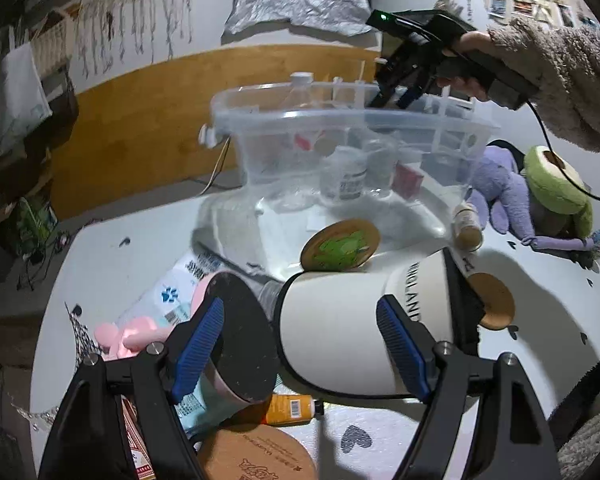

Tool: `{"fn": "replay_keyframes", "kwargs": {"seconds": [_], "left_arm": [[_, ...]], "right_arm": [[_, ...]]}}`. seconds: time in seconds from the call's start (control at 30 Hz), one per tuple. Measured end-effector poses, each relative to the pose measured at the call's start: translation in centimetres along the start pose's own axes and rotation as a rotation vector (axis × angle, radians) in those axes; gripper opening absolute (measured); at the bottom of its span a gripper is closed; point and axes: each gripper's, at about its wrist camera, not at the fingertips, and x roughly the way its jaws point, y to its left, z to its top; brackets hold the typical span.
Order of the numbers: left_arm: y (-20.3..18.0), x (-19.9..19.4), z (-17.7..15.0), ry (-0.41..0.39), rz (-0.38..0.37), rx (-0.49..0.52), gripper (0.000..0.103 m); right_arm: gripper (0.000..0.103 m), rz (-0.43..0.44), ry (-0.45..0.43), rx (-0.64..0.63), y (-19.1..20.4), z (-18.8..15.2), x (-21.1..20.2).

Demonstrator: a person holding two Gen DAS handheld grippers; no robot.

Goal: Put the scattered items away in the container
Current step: 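Carry the tea tin with the right gripper over the clear plastic box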

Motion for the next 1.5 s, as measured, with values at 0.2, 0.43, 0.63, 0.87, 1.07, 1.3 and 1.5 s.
{"fn": "replay_keyframes", "kwargs": {"seconds": [0.2,0.43,0.63,0.87,1.07,1.3,1.5], "left_arm": [[-0.1,0.8,0.3,0.008,0.013,0.01,0.079],[0.2,1.1,0.5,0.012,0.004,-0.007,0.079],[0.3,1.2,0.8,0.01,0.0,-0.01,0.079],[0.3,1.2,0.9,0.008,-0.003,-0.012,0.079],[0.1,1.1,1.0,0.006,-0.008,-0.008,0.079],[-0.2,0.8,1.3,-0.004,-0.016,-0.004,0.079],[-0.6,0.4,1.4,-0.011,-0.024,0.002,0.079]], "right_arm": [[0.059,0.0,0.021,0.021,0.3,3.0,3.9],[0.059,0.02,0.043,0.011,0.6,3.9,5.7],[0.059,0.008,0.066,0.004,0.8,3.0,6.4],[0.059,0.001,0.049,-0.012,0.7,2.2,5.5],[0.075,-0.034,-0.018,-0.053,0.3,3.0,3.2],[0.075,-0.054,-0.06,-0.025,-0.8,2.6,0.5],[0.075,-0.043,-0.117,0.025,-1.8,3.2,-1.5]]}}
